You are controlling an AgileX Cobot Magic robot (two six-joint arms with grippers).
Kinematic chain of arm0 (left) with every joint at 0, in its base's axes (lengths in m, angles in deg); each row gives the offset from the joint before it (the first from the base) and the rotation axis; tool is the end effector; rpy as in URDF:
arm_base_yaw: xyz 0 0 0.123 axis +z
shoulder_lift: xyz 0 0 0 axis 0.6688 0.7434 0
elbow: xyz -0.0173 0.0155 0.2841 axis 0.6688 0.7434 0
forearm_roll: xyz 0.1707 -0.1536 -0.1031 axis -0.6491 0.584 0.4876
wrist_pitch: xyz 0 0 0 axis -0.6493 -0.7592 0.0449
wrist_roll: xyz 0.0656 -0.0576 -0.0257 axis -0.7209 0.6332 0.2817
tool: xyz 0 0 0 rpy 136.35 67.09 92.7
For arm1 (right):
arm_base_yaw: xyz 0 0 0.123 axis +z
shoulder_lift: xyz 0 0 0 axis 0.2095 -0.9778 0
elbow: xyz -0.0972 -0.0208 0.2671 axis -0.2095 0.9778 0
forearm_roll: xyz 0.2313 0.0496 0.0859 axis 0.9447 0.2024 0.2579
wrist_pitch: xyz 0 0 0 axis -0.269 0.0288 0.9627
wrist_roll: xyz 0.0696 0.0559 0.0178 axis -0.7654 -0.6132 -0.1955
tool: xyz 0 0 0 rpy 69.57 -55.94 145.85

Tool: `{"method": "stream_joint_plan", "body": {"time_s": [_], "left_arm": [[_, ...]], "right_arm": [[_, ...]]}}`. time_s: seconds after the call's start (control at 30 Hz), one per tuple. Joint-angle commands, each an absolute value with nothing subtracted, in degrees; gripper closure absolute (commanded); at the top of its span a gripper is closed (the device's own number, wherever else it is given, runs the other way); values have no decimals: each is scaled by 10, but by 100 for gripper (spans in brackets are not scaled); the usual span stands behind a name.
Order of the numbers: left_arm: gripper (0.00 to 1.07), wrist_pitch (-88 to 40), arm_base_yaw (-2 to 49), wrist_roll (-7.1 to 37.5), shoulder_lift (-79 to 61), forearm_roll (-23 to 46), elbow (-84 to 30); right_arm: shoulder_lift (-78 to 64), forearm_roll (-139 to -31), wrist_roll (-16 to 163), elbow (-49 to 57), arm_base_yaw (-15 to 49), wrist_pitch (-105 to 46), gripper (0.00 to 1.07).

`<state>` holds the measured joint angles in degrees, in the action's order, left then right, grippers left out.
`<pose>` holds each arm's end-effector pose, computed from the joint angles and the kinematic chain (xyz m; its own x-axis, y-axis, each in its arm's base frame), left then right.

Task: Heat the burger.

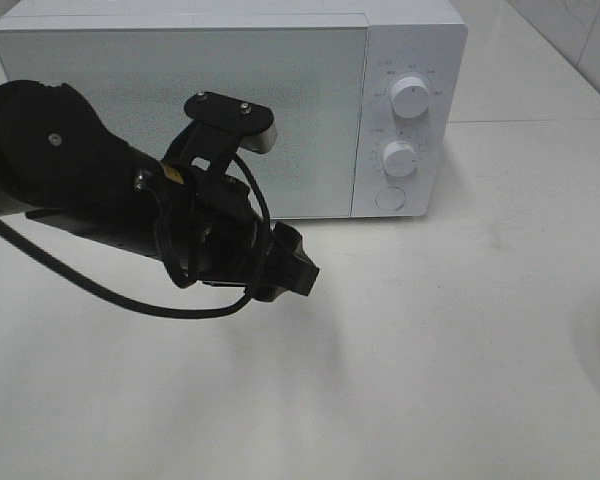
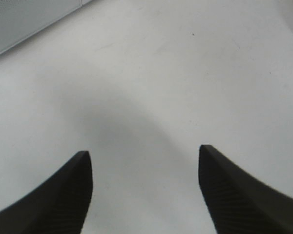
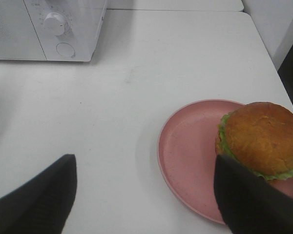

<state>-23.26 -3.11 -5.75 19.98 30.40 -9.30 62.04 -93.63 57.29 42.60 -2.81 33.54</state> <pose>0.2347 -0.2484 0.1861 -0.6315 0.4320 -0.6439 0.6677 0.7251 -0.1684 -0.0043 -0.0124 0.2819 -0.4201 0.0546 -0.9058 0.0054 0.9983 0.0577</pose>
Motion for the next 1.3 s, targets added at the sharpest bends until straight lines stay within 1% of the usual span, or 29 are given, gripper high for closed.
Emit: {"method": "stream_joint_plan", "body": {"time_s": [0.03,0.07,0.1,0.13,0.17,0.2,0.23,0.27,0.3,0.33,0.4,0.43,0.47,0.5,0.53,0.57,0.6,0.67,0.7,0.73,0.77,0.8,0.83,0.87,0.9,0.97,1.0,1.07,1.3], "left_arm": [[39,-260,-29,4,188,246,-91],[31,-283,-29,74,183,181,-91],[31,-283,-29,74,183,181,-91],[24,-320,-22,152,177,109,-91],[21,-337,-16,182,176,73,-91],[21,-337,-16,182,176,73,-91],[17,-387,-3,238,171,19,-91],[16,-411,7,258,169,-3,-91],[16,-411,7,258,169,-3,-91],[16,-447,24,270,160,-29,-91],[16,-460,36,269,154,-29,-91],[16,-480,62,260,140,-29,-91],[16,-486,75,254,132,-29,-91],[16,-486,75,254,132,-29,-91],[16,-500,101,244,113,-21,-91],[16,-505,113,240,106,-19,-91],[16,-505,113,240,106,-19,-91],[16,-536,177,219,72,-16,-91],[16,-536,177,219,72,-16,-91],[16,-544,191,217,63,-16,-91],[16,-566,226,211,48,-16,-90],[16,-566,226,211,48,-16,-90],[16,-577,239,205,41,-16,-87],[16,-584,270,196,25,-15,-79],[16,-584,270,196,25,-15,-79],[16,-591,309,194,-5,-7,-55],[16,-591,309,194,-5,-7,-55],[16,-597,337,194,-39,5,-24],[16,-630,348,194,-120,12,29]], "right_arm": [[635,-936,577,427,-32,334,32],[635,-936,577,427,-32,334,32],[635,-936,577,427,-32,334,32],[635,-936,577,427,-32,334,32],[635,-936,577,427,-32,334,32],[635,-936,577,427,-32,334,32],[635,-936,577,427,-32,334,32],[635,-936,577,427,-32,334,32],[635,-936,577,427,-32,334,32],[635,-936,577,427,-32,334,32],[635,-936,577,427,-32,334,32],[635,-936,577,427,-32,334,32],[635,-936,577,427,-32,334,32],[635,-936,577,427,-32,334,32],[635,-936,577,427,-32,334,32],[635,-936,577,427,-32,334,32],[635,-936,577,427,-32,334,32],[635,-936,577,427,-32,334,32],[635,-936,577,427,-32,334,32],[635,-936,577,427,-32,334,32],[635,-936,577,427,-32,334,32],[635,-936,577,427,-32,334,32],[635,-936,577,427,-32,334,32],[635,-936,577,427,-32,334,32],[635,-936,577,427,-32,334,32],[635,-936,577,427,-32,334,32],[635,-936,577,427,-32,334,32],[635,-936,577,427,-32,334,32],[635,-936,577,427,-32,334,32]]}}
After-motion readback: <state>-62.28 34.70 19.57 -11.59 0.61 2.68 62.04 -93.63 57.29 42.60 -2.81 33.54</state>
